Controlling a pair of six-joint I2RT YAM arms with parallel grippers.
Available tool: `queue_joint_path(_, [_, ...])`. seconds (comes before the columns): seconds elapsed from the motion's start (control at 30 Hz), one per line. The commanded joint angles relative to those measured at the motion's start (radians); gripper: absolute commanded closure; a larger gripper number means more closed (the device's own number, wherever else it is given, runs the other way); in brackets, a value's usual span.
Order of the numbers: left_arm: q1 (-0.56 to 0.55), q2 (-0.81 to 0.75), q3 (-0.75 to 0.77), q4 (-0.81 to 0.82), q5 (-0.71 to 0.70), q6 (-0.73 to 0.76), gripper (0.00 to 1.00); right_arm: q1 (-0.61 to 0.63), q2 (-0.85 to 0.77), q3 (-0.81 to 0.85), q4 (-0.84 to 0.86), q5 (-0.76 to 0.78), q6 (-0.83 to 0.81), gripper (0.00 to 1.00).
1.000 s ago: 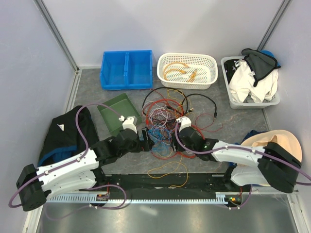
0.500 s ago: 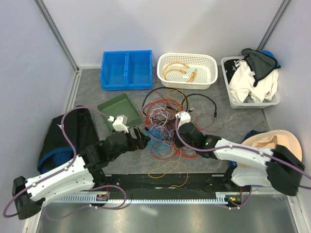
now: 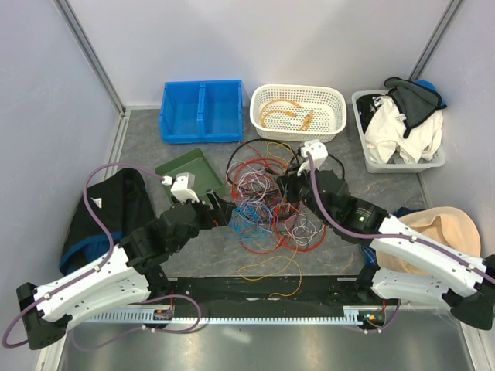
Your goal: Untangle the cables
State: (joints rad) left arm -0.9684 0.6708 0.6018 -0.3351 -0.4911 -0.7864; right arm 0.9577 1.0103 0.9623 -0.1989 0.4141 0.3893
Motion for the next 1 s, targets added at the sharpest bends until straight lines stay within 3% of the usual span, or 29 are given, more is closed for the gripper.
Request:
queue_joint_path(0.0, [-0.003, -0.002, 0.042, 0.027, -0.052, 0.038, 0.00, 0.003, 0.054, -0.080, -0.045, 0.035, -0.001, 0.58])
queue_joint_path(0.07, [-0.003, -0.002, 0.038, 0.022, -0.056, 0.021, 0.00, 0.003, 0.096, -0.118, -0.021, 0.037, 0.013, 0.48])
queue_joint_path(0.17, [-0.003, 0.006, 0.033, 0.024, -0.040, 0.009, 0.00, 0.003, 0.165, -0.151, 0.019, 0.000, 0.028, 0.41])
queue_joint_path(0.5, [-0.003, -0.017, -0.008, 0.011, 0.005, -0.031, 0.00, 0.003, 0.376, -0.217, 0.088, -0.060, 0.080, 0.32])
queue_joint_path(0.63, [-0.003, -0.014, -0.028, 0.011, 0.005, -0.042, 0.01, 0.003, 0.409, -0.270, 0.111, -0.090, 0.106, 0.37])
queue_joint_path(0.83, [-0.003, 0.024, -0.022, 0.013, 0.006, -0.042, 0.01, 0.004, 0.482, -0.312, 0.162, -0.141, 0.125, 0.51])
queue_joint_path(0.93, [-0.003, 0.033, -0.016, 0.013, 0.005, -0.036, 0.02, 0.003, 0.513, -0.318, 0.182, -0.158, 0.123, 0.64])
queue_joint_path(0.97, [-0.001, 0.033, -0.014, 0.013, 0.005, -0.034, 0.02, 0.003, 0.517, -0.316, 0.187, -0.152, 0.122, 0.73])
